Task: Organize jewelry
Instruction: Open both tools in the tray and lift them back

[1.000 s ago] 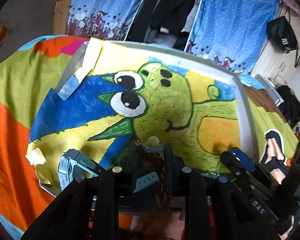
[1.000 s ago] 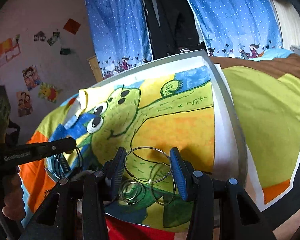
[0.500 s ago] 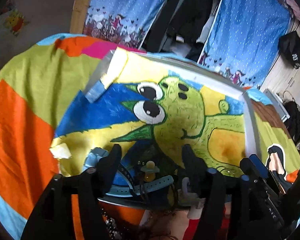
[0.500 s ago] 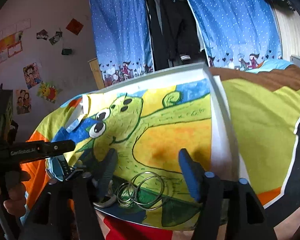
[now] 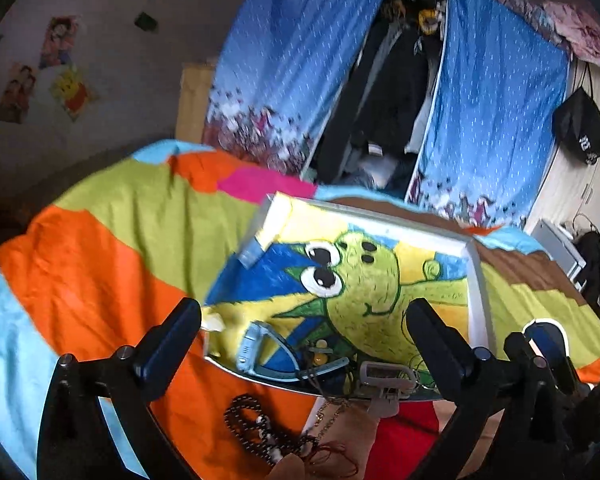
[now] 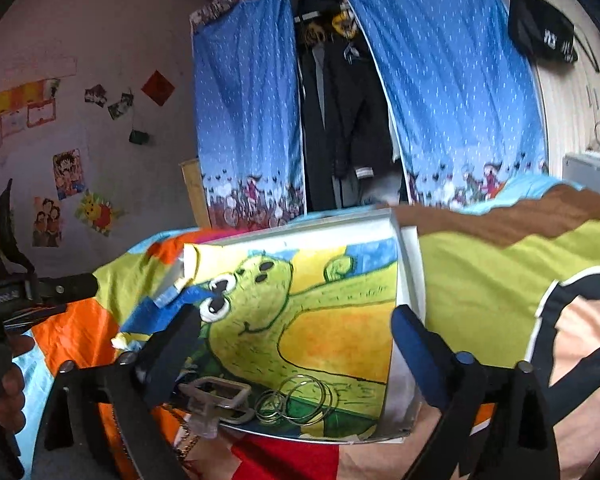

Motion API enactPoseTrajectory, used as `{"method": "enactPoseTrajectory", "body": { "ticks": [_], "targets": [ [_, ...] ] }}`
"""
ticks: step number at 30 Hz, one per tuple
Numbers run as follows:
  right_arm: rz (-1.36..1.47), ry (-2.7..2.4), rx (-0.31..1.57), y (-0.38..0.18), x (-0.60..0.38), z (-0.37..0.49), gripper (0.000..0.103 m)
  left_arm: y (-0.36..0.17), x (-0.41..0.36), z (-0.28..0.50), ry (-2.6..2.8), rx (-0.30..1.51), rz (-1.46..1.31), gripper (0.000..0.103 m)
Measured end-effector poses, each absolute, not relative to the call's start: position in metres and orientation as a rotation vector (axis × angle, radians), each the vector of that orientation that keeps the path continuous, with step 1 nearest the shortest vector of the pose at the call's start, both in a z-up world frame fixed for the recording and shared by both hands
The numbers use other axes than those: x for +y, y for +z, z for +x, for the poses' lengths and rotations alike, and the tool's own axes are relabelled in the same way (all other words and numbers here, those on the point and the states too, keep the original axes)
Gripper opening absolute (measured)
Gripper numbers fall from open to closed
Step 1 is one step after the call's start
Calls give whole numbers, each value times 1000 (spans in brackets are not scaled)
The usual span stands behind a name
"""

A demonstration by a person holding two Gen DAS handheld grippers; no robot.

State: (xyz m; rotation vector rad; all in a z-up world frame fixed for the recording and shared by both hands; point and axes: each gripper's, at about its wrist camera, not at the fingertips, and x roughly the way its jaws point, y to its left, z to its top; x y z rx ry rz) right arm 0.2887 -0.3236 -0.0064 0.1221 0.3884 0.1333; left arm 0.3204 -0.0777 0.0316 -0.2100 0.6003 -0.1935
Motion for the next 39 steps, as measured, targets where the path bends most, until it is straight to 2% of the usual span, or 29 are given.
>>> {"method": "enactPoseTrajectory", "body": {
  "ticks": [5, 14, 21, 31, 39],
  "targets": [
    [109, 131, 314, 16, -319, 255, 103, 53, -71, 280, -164, 543, -157, 101],
    [104, 123, 200, 52, -312, 182, 103, 70, -58, 209, -148, 477, -105, 101],
    [94, 131, 184, 58, -299, 125, 103, 67, -46, 154, -134, 462, -98, 101],
    [72, 153, 274, 37, -277, 72, 103, 57, -38, 100, -131, 483, -61, 101],
    [108, 148, 435, 15, -269, 64, 103, 26, -24, 88, -127, 543, 6, 101]
  ]
}}
